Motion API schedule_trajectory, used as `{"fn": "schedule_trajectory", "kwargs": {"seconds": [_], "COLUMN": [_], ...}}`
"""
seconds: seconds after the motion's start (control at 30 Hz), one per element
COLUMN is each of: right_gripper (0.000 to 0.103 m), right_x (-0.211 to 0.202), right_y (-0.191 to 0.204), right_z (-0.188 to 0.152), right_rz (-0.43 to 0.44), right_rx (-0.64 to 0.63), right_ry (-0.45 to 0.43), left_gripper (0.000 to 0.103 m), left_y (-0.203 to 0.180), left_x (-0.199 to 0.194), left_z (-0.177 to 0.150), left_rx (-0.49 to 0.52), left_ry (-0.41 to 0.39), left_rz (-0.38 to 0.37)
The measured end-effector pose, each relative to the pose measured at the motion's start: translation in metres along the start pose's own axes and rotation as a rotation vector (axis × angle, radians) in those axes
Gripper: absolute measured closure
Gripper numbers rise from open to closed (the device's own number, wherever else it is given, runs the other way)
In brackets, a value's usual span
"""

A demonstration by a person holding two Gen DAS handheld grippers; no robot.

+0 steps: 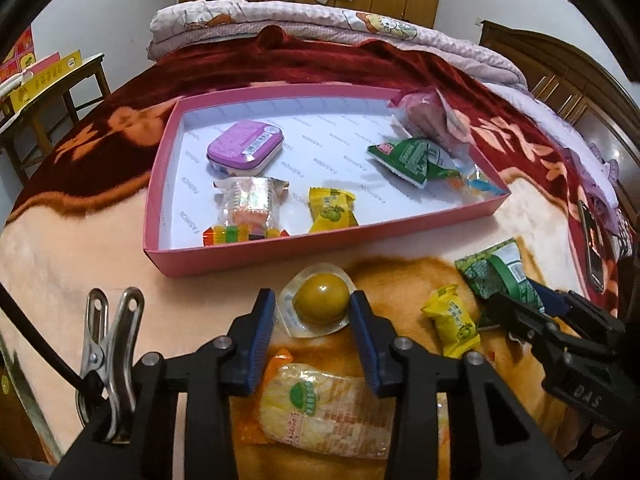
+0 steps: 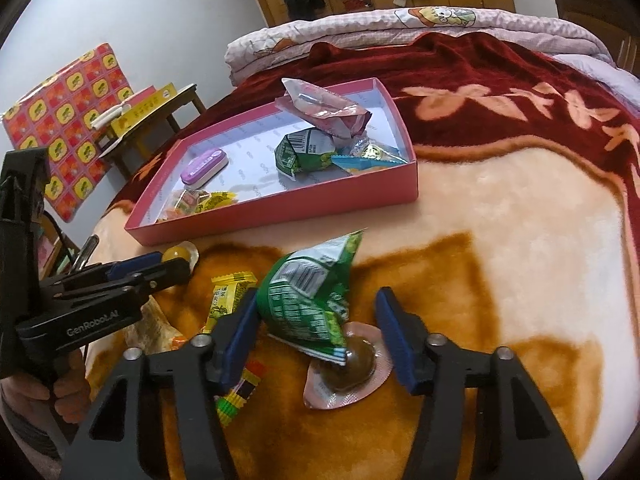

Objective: Organize snacks
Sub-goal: 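Grasp the yellow jelly cup with the left gripper while the right grasps the green packet, then carry the jelly cup and green packet over the tray with both grippers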

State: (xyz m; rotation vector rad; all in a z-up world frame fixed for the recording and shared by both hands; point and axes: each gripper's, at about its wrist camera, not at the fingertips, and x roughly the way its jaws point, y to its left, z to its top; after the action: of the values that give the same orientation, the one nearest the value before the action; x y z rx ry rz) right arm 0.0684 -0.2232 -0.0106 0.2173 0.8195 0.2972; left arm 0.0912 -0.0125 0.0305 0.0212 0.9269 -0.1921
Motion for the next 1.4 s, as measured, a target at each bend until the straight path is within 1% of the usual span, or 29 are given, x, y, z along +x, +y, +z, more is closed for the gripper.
{"fn": "schedule_trajectory", "kwargs": {"seconds": [0.03,0.17,0.33,0.63,1.03,1.23,1.4], "right_gripper": [0.059,0.06,0.06,0.06,0.06,0.06,0.06], "right_x": [-0.001,-0.005,-0.014,-0.021,-0.016,-0.011,-0.007], "right_y": [0.0,0.003,0.006,0.019,0.035,0.043,0.048], "right_z": [0.0,0.001,0.003,0.01,0.032,0.041,0.047], "right_rz": [0.002,-0.015,-0.015,0.017,0.048,0.054,0.057], "right_rx": [0.002,-0.01,-0.024,-0.057,-0.123,-0.139,-0.147], "right_ry": [-0.003,-0.022,-0.057,-0.073,-0.073,-0.076,-0.077], "left_gripper": [0.063,0.063,0.063,0.063,0.063,0.063,0.063], "left_y": [0.0,0.001,0.001,0.009,0.031,0.044,0.052], "left_x": [-0.001,-0.009,-0.024,-0.045,-0.045,-0.03,-0.024], "left_z": [-0.001,-0.002,-0.001,0.008,0.034,0.047,0.052], "left_rx": [0.0,-0.002,0.006,-0.015,-0.045,-0.081,-0.096], "left_ry": [-0.003,-0.021,-0.06,-0.121,-0.16,-0.147,-0.163], "left_rz": [-0.004,-0.026,-0.044,-0.057,-0.014,0.015,0.051]}}
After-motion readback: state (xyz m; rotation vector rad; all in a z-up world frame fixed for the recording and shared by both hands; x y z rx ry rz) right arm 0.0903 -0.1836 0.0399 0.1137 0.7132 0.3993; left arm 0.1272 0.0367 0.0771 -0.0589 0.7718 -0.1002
